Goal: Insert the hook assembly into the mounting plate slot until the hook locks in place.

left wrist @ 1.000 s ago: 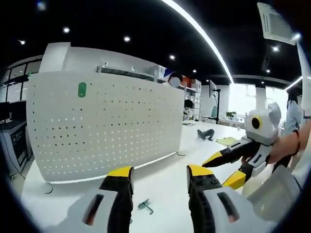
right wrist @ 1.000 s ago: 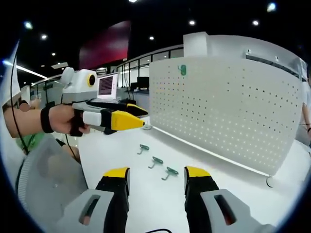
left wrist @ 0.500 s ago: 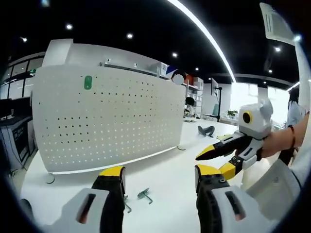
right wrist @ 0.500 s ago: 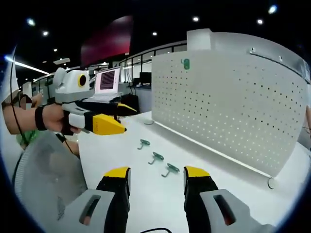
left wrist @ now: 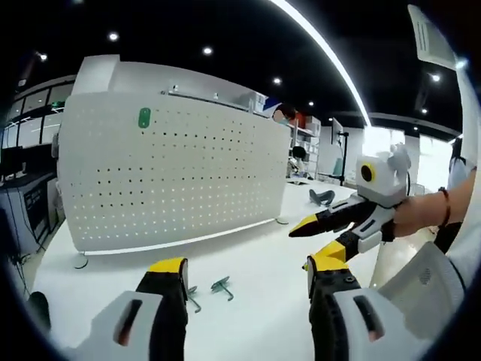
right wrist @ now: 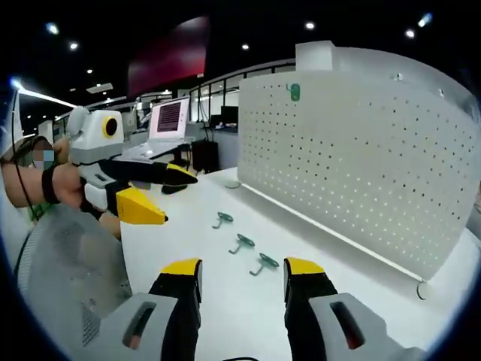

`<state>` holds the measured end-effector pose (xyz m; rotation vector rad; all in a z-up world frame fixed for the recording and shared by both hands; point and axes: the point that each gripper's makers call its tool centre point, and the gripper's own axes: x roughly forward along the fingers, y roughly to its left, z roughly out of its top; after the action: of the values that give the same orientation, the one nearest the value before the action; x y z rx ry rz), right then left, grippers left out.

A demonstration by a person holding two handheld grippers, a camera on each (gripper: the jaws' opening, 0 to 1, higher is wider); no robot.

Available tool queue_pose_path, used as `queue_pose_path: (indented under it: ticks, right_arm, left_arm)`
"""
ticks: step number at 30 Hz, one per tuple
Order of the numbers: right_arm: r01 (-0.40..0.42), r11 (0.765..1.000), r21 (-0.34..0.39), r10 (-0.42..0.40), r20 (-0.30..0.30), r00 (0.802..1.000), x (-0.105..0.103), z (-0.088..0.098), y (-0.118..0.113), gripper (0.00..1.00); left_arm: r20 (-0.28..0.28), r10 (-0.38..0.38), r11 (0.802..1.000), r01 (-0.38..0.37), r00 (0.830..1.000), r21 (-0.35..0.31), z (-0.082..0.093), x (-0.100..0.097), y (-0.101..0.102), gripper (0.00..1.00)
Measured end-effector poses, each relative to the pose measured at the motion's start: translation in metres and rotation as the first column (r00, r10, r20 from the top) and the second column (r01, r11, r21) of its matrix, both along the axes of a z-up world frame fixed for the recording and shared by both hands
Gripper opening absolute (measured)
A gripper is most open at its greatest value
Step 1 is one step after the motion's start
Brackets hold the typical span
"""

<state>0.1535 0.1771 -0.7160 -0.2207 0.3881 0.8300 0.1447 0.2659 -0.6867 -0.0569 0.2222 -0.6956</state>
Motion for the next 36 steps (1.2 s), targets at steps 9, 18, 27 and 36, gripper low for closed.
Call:
queue_pose_path:
  ticks: [9,18,27,36]
  right_arm:
    - [-0.022,1.000,-0.015,0.021,-0.013,1.000,0.004,-0.004,0.004,0.43]
    - [-0.029,0.999,-0.029,0.028,-0.032,0.999,0.009,-0.015,0.006,0.42]
    - [-0.042,0.998,-0.045,0.040,-0.048,0.998,0.014,-0.021,0.009,0.40]
    - [-0.064,0.996,-0.057,0.061,-0.052,0.997,0.025,-0.021,0.012,0.39]
  left_arm:
    - [-0.032,0.000,1.000,0.000,0.999,-0.001,-0.009,-0.004,0.002,0.65]
    - [-0.035,0.008,1.000,-0.009,0.999,-0.017,-0.010,-0.005,0.004,0.67]
    - [-0.047,0.007,0.999,-0.009,0.999,-0.031,-0.013,-0.009,0.004,0.70]
    - [-0.047,0.019,0.999,-0.021,0.999,-0.045,-0.011,-0.009,0.007,0.69]
